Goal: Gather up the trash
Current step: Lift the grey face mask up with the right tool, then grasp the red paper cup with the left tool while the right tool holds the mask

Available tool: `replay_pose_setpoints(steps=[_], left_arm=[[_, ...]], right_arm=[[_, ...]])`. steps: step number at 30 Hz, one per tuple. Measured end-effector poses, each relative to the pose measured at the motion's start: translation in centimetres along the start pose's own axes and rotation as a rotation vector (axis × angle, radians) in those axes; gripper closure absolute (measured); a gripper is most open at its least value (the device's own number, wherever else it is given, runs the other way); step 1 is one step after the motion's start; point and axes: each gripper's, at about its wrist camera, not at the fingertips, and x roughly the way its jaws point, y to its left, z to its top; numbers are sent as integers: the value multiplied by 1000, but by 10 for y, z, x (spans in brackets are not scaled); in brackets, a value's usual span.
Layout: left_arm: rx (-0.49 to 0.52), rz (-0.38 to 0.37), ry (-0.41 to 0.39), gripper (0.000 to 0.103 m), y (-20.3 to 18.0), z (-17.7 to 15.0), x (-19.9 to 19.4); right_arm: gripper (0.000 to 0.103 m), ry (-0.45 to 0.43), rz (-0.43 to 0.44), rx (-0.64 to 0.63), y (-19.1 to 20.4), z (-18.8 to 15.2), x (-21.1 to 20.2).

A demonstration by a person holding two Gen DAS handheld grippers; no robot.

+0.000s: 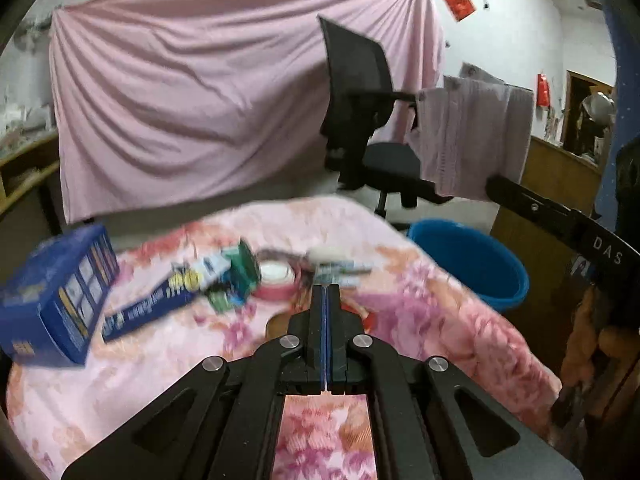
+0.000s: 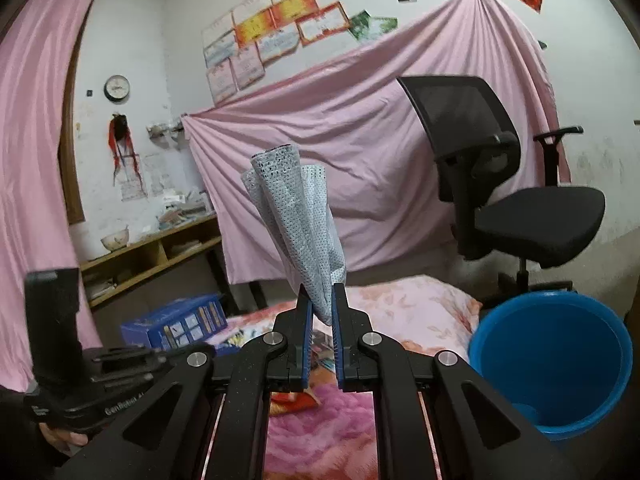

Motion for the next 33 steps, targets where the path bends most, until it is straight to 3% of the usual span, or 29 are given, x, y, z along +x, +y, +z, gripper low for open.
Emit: replay_pose_setpoints(steps=[1, 3, 4, 5, 8, 10, 16, 20, 24, 26, 28, 33], left_arm=[[-16, -7, 17, 97, 2, -3, 3], [-39, -5, 49, 69, 5, -9, 11], [-41, 4, 62, 49, 5, -11, 14], [-48, 13, 68, 47, 5, -13, 16], [-69, -4, 109, 47, 3, -21, 22], [-62, 30, 137, 47, -1, -20, 31], [-103, 29, 252, 47, 6, -18, 60], [-143, 16, 233, 48, 12, -16, 61], [-168, 15, 208, 67, 15, -13, 57], [-165, 10, 218, 86, 13, -10, 59], [-156, 19, 231, 93, 11, -11, 61], [-145, 25, 220, 99, 8, -9, 61]], right_arm=[[96, 25, -10, 1, -2, -2, 2], [96, 91, -33, 8, -6, -8, 9], [96, 125, -49, 10, -7, -10, 13], [96, 160, -63, 12, -8, -13, 18], [96, 260, -89, 30, -15, -24, 32], [96, 304, -99, 42, -19, -31, 39], [96, 333, -95, 68, -27, -35, 41], [96, 353, -91, 80, -30, -36, 45], [96, 360, -84, 90, -31, -36, 46], [96, 360, -84, 96, -32, -36, 46], [96, 360, -82, 101, -33, -36, 45], [96, 360, -80, 102, -33, -35, 45]])
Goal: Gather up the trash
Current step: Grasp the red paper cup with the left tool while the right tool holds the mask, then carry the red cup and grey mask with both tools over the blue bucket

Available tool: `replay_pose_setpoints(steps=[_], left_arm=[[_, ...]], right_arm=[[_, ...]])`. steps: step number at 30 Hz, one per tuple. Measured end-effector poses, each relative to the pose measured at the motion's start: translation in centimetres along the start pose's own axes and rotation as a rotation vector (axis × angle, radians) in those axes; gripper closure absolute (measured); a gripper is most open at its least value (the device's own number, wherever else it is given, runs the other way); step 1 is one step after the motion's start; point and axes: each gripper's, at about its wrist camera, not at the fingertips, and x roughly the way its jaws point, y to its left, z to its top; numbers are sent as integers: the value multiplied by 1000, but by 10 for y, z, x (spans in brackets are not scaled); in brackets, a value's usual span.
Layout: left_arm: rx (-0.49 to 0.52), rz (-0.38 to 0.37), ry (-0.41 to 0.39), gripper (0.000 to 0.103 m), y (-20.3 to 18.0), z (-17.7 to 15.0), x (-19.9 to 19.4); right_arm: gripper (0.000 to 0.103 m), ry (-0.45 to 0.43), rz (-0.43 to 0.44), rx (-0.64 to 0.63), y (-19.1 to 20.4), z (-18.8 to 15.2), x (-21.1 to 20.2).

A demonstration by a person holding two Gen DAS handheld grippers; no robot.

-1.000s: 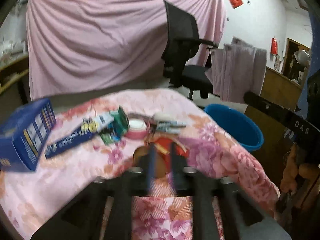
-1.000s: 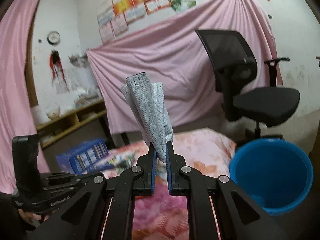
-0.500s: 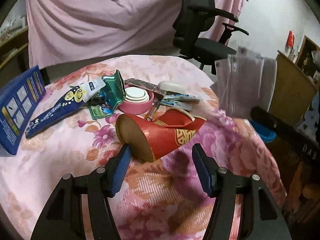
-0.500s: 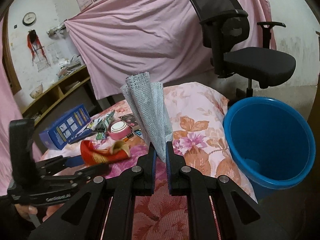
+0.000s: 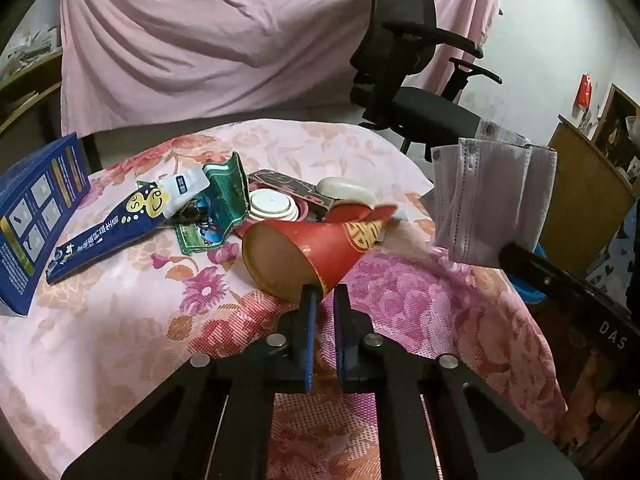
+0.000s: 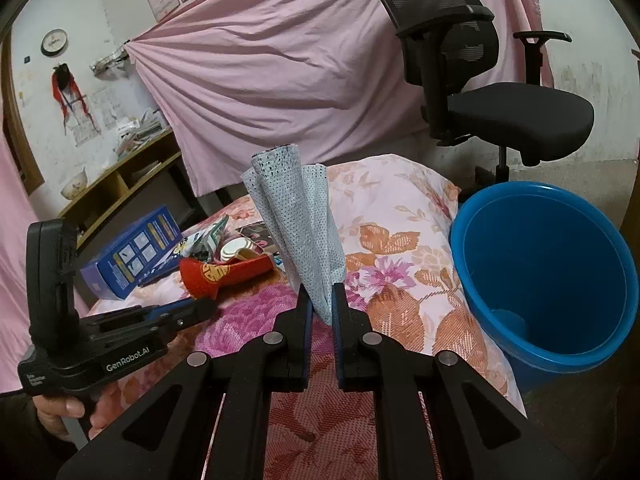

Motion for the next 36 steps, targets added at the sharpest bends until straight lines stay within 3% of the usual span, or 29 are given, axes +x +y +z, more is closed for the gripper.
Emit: replay_pose_setpoints(steps=[7, 11, 20, 27, 31, 36], left_arm=[[18, 3, -38, 102, -5, 1, -5], [36, 11, -102, 103, -9, 2, -17], [140, -27, -361, 103, -40, 22, -64], [292, -105, -550, 103, -94, 51, -90], [358, -180, -595, 103, -133, 66, -87], [430, -272, -588, 103, -179, 79, -68]], right_arm=[[96, 1, -2, -6, 1, 0, 0], [96, -19, -7, -16, 3, 1, -3], [96, -309, 2, -57, 11, 9, -49], [96, -578, -105, -61, -3, 18, -102], [96, -666, -204, -51, -18, 21, -122], [95, -673, -313, -2, -47, 22, -129]])
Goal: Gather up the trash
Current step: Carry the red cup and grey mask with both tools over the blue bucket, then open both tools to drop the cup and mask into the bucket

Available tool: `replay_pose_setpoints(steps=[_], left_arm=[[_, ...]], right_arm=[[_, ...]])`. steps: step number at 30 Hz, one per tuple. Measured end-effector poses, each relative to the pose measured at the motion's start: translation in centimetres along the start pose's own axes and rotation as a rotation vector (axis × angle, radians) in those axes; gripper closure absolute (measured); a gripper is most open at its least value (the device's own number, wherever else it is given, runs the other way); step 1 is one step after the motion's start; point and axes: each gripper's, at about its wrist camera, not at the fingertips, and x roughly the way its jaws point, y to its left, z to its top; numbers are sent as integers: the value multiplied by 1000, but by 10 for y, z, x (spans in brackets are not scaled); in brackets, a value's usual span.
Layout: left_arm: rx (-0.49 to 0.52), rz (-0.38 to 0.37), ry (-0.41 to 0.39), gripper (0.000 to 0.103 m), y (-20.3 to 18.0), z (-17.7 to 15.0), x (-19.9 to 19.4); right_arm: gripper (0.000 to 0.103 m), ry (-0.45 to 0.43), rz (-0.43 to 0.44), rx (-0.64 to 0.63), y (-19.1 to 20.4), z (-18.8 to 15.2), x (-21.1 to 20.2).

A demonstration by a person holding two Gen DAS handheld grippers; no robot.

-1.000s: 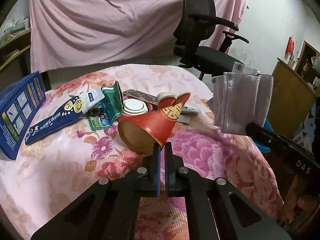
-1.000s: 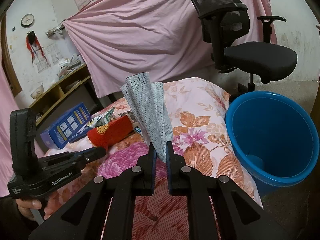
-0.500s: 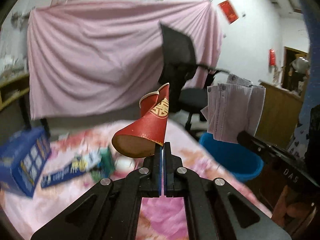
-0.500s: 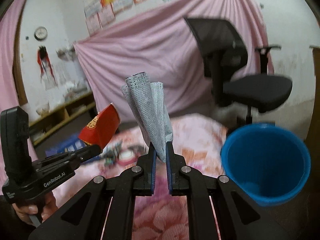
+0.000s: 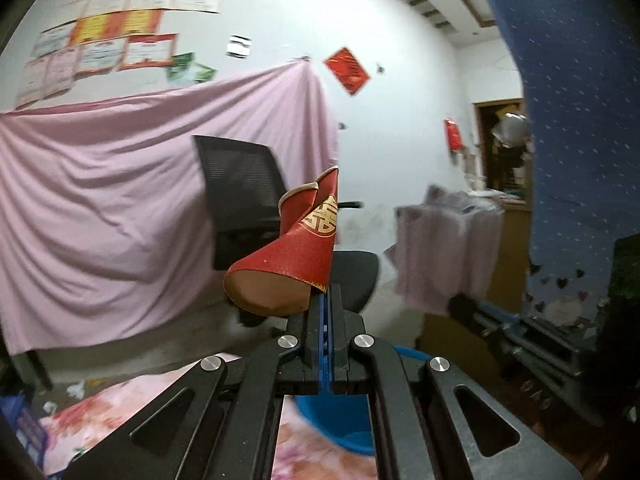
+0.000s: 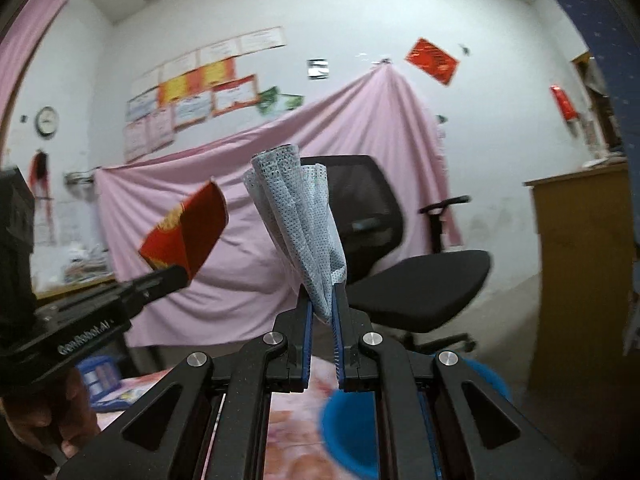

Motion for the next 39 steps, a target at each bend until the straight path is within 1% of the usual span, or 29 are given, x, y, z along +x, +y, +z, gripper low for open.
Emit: replay_pose_setpoints(steps=[2, 4, 7, 11, 12, 14, 18, 20, 22, 23, 24, 26, 27, 31, 33, 34, 35, 36, 37, 39], left_arm=[[2, -41, 33, 103, -12, 1, 16], [-16, -68, 83, 103, -21, 0, 35], [-69, -108, 190, 103, -27, -9, 68], [-139, -153, 340, 103, -32, -23, 110], [-156, -159, 371, 103, -31, -27, 119], [-180, -163, 424, 103, -32, -32, 133], [-231, -147, 531, 103, -28, -42, 156], [-252, -134, 566, 103, -24, -46, 161], [-265, -123, 600, 101, -22, -51, 166], [-277, -115, 610, 97, -20, -53, 166], [-286, -109, 610, 94, -17, -56, 164], [-301, -92, 593, 75, -13, -58, 158], [-311, -77, 577, 71, -9, -59, 153], [-360, -42, 527, 70, 8, -56, 134], [-370, -16, 495, 69, 17, -54, 121], [-369, -2, 478, 64, 20, -52, 114], [-369, 19, 453, 57, 26, -49, 105], [-367, 37, 433, 53, 28, -47, 99], [-365, 55, 411, 49, 32, -45, 90], [-364, 92, 362, 45, 41, -41, 72]], right_arm=[[95, 29, -36, 14, -11, -3, 6], [95, 83, -81, 34, -24, -10, 17], [95, 177, -122, 88, -45, -23, 35], [95, 315, -152, 151, -71, -41, 56], [95, 333, -155, 162, -76, -43, 58], [94, 384, -165, 179, -84, -52, 66], [93, 455, -161, 199, -93, -63, 76], [93, 482, -159, 211, -96, -68, 80], [93, 494, -156, 227, -100, -72, 81], [93, 497, -154, 232, -101, -72, 81], [93, 499, -151, 234, -101, -72, 82], [93, 492, -146, 230, -101, -72, 83], [93, 483, -143, 223, -100, -69, 82], [91, 442, -133, 196, -92, -63, 77], [86, 410, -124, 181, -86, -58, 74], [83, 394, -120, 174, -84, -55, 72], [75, 377, -113, 167, -81, -52, 70], [73, 352, -104, 158, -77, -49, 68], [73, 332, -97, 149, -73, -45, 66], [70, 300, -77, 134, -65, -38, 62]])
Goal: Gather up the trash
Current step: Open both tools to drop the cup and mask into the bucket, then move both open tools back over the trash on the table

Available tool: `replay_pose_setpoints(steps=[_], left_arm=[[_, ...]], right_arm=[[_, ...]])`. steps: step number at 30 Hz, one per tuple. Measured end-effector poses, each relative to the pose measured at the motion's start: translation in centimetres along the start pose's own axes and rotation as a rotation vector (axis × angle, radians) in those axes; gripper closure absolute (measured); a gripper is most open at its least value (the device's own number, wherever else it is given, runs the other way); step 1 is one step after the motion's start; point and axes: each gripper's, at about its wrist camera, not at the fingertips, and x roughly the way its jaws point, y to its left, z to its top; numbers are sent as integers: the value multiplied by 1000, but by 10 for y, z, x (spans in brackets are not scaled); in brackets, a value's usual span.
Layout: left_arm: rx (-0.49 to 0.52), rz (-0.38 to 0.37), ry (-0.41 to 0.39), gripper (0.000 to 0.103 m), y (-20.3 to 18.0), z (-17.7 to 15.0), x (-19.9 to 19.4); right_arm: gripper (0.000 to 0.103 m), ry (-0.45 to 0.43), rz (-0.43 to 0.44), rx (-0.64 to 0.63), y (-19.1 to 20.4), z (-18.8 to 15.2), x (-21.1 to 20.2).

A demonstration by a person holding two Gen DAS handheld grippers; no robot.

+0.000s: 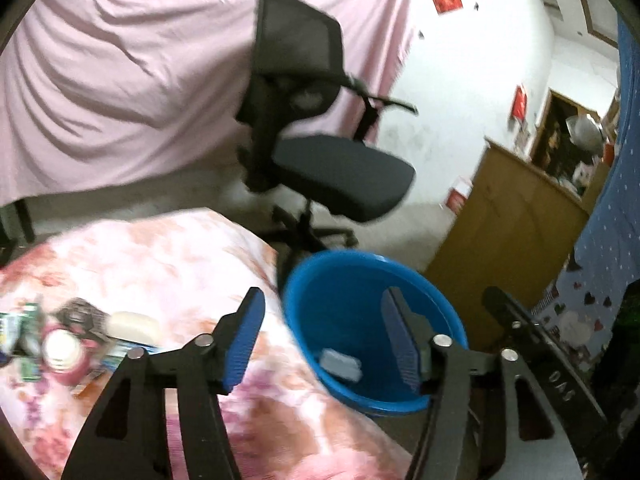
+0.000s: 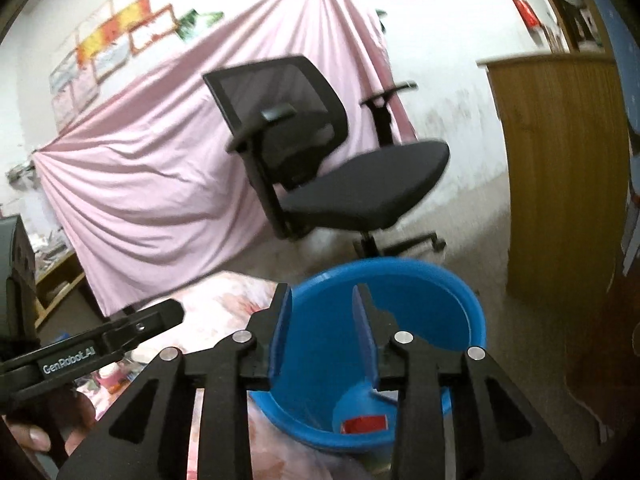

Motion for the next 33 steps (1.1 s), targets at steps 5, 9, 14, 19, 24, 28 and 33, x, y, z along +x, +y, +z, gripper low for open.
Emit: replay_pose_setpoints(steps=[5, 9, 14, 19, 24, 28, 33], left_arm=[[-27, 89, -172, 4, 26, -3, -53], [-21, 152, -290, 2, 45, -9, -96], [0, 245, -377, 2, 67, -25, -136], [2, 318, -435, 2, 88, -42, -165], [-1, 391, -476, 2, 105, -59, -186], [13, 440, -489, 2, 118, -73, -201], [15, 478, -474, 2, 136, -87, -210]], right_arm=[[45, -116, 61, -58, 32, 8, -22], [18, -203, 135, -96, 61, 10, -37], [3, -271, 196, -171, 96, 4, -48], [0, -312, 265, -223, 127, -9, -56], [0, -302, 312, -270, 155, -19, -53], [0, -284, 326, -299, 170, -26, -48], [0, -262, 339, -337, 186, -38, -43]])
